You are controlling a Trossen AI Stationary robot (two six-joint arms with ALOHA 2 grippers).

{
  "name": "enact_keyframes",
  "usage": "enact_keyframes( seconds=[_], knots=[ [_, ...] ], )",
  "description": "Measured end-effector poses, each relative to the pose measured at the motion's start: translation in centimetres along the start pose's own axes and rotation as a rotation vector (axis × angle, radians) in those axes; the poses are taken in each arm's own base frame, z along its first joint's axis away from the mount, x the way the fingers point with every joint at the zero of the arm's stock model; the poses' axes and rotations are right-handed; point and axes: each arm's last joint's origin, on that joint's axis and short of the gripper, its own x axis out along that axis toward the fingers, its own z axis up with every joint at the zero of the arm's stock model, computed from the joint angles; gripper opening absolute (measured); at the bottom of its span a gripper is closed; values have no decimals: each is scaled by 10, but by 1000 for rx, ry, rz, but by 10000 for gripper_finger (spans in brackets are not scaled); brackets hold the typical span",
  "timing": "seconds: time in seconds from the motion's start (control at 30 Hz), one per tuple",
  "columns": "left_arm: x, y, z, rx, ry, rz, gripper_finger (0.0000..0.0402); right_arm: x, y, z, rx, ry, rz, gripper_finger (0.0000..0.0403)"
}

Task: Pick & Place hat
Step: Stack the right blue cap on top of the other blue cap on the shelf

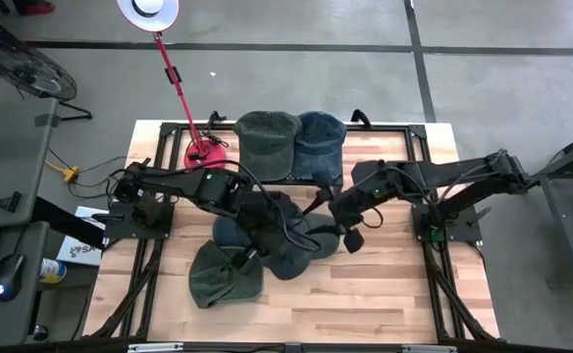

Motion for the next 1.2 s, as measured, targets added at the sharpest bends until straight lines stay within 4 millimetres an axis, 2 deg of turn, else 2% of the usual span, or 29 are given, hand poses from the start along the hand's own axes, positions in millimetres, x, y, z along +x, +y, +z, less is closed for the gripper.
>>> enact_keyframes(
  seconds=[0.2,0.43,0.67,0.9,1.2],
  knots=[
    [0,0,0,-3,5,6,0,1,1,1,-30,-1,-16,214],
    [-1,1,-1,-6,6,12,0,12,4,-1,-52,2,-11,251],
    [-1,1,-1,-34,11,15,0,25,3,-1,-76,-29,-26,253],
    [-1,0,-1,-40,14,16,0,25,3,-1,-78,-38,-23,251],
    [-1,1,-1,-39,15,24,0,25,2,0,-71,-38,-41,228]
  ],
)
